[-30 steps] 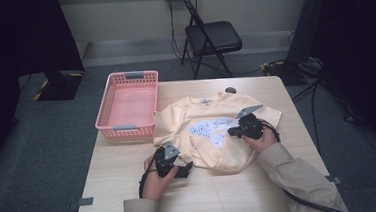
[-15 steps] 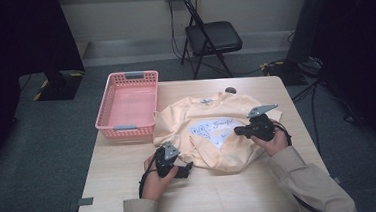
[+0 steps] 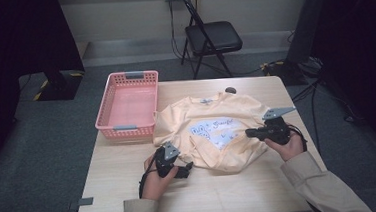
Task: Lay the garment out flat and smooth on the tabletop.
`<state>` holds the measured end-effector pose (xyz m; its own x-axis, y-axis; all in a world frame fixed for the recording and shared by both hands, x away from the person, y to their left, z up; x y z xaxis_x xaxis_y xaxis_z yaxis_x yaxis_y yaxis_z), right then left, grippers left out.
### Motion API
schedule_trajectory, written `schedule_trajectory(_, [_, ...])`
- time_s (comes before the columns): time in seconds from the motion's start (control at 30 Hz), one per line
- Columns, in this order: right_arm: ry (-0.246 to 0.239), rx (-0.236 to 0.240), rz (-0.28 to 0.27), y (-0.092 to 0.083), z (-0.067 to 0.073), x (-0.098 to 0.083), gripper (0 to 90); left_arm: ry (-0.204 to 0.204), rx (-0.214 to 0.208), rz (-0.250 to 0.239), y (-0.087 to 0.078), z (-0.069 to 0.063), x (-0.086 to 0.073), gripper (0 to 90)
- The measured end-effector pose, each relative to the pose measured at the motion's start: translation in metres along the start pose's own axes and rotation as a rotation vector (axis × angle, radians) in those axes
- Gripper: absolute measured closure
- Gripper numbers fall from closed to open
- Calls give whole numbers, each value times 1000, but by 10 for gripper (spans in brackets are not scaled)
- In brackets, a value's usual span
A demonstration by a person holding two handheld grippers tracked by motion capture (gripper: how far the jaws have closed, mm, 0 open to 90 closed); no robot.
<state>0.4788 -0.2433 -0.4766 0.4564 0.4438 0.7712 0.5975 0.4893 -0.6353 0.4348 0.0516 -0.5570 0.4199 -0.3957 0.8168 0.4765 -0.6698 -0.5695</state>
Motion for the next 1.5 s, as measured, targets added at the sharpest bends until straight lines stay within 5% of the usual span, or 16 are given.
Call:
schedule_trajectory(0.6, [68, 22, -70, -39, -3, -29, 890, -3, 0, 0, 0, 0, 0, 121])
schedule_trajectory(1.5, [68, 36, -109, -72, 8, -68, 889, 0, 0, 0, 2, 0, 1, 120])
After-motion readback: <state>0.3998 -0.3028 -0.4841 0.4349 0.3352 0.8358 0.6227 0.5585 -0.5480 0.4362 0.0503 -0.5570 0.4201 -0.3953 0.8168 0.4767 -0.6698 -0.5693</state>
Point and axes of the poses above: each handheld gripper's, and its own axes: y roughly forward along the jaws, x roughly out of its top, z roughly to its left, the point moved 7 cm from there along y, roughly forward along the jaws, and after that the axes turned 10 degrees about -x, right-handed, at the moved point
